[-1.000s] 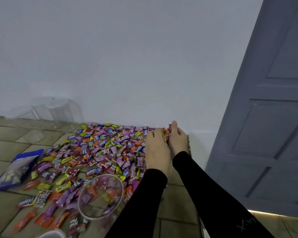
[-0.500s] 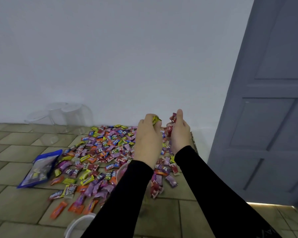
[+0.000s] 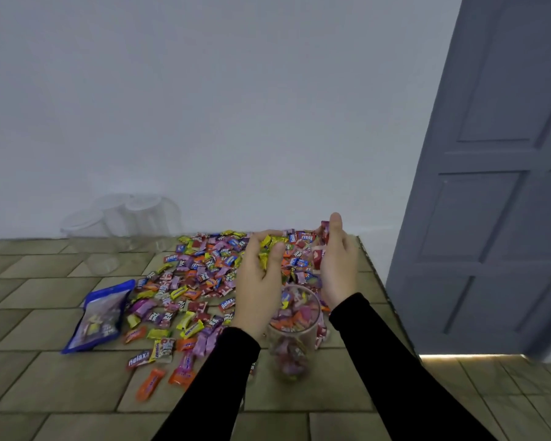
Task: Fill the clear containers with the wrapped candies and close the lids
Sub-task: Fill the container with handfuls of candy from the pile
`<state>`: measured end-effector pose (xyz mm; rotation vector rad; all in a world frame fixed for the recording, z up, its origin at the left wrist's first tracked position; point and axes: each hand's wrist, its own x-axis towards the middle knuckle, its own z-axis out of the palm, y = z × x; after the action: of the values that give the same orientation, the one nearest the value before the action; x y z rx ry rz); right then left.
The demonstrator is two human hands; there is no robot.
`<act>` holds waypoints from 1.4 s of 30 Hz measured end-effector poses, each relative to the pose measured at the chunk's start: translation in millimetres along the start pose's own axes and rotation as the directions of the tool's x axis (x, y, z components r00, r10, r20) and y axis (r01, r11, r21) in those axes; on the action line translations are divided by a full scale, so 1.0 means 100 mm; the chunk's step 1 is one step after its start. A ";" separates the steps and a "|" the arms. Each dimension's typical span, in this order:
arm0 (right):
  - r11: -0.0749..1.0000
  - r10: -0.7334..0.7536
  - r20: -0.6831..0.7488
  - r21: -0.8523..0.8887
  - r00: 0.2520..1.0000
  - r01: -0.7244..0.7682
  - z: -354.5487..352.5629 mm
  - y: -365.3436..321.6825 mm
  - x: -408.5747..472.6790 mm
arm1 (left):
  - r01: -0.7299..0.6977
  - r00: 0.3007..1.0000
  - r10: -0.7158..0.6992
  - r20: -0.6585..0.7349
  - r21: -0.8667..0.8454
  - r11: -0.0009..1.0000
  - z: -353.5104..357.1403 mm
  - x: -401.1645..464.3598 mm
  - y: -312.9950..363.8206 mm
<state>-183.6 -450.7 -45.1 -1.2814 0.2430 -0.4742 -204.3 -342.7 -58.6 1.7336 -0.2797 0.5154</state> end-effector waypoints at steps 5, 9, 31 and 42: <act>1.000 -0.012 -0.083 -0.012 0.996 0.011 0.00 -0.07 -0.17 | 0.019 1.000 -0.018 0.008 -0.104 0.994 -0.02 -0.06 -0.05; 1.000 -0.010 -0.082 0.018 0.997 0.012 0.06 -0.03 -0.27 | 0.028 0.999 -0.026 0.018 -0.114 0.993 -0.06 -0.06 -0.08; 0.998 0.062 -0.124 0.032 0.990 -0.058 0.19 -0.02 -0.30 | 0.096 0.995 -0.079 0.063 -0.356 0.930 -0.15 -0.03 -0.16; 0.997 0.012 -0.068 0.074 0.998 -0.007 0.18 0.14 -0.19 | 0.071 0.986 -0.001 0.166 -0.422 0.904 -0.12 0.02 -0.23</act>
<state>-190.1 -423.5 -55.4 -1.1928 0.2869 -0.5148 -194.4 -325.7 -75.3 1.3476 -0.4415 0.2587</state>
